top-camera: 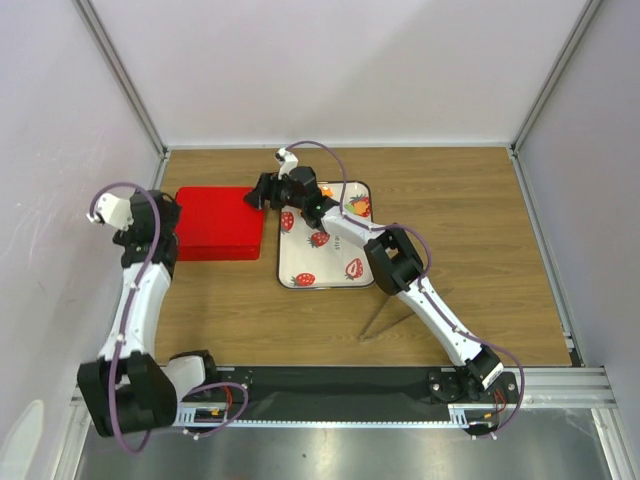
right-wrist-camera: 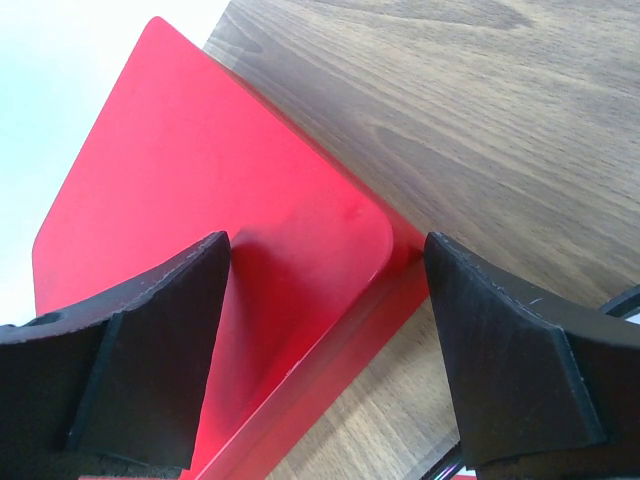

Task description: Pack the cookies

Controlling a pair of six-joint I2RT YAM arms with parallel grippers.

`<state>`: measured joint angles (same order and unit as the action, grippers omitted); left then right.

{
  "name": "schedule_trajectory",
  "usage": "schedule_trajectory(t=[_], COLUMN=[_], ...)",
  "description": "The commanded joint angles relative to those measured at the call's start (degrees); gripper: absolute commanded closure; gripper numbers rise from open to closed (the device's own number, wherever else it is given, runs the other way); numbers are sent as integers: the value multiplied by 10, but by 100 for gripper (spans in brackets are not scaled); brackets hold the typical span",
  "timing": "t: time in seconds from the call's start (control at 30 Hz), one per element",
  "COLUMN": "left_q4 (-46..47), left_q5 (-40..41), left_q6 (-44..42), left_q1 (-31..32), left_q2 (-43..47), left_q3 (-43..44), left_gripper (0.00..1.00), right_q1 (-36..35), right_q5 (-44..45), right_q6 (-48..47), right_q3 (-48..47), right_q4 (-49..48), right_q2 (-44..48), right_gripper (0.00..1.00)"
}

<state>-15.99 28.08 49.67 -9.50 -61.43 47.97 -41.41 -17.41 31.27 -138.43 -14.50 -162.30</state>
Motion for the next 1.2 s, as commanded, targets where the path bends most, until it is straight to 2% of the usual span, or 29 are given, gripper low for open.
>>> schedule_trajectory(t=[0.0,0.27,0.7,1.17], left_q4=[-13,61,73,90], left_q5=[39,18,-3,-57], left_q6=[-69,-122,-176,-208], left_q1=[-12,-28,-39,-55], left_q2=[-48,-125,-263,-303], left_q3=[38,49,123,147], left_gripper=[18,15,13,12], right_q1=[-1,-3,-16,-17], right_q5=[-13,-14,-17,-35], right_q6=[5,11,-13,-25], right_q3=[-2,1,4,19], right_q4=[15,13,16,1], right_q2=[33,32,44,62], right_gripper=[16,17,17,2])
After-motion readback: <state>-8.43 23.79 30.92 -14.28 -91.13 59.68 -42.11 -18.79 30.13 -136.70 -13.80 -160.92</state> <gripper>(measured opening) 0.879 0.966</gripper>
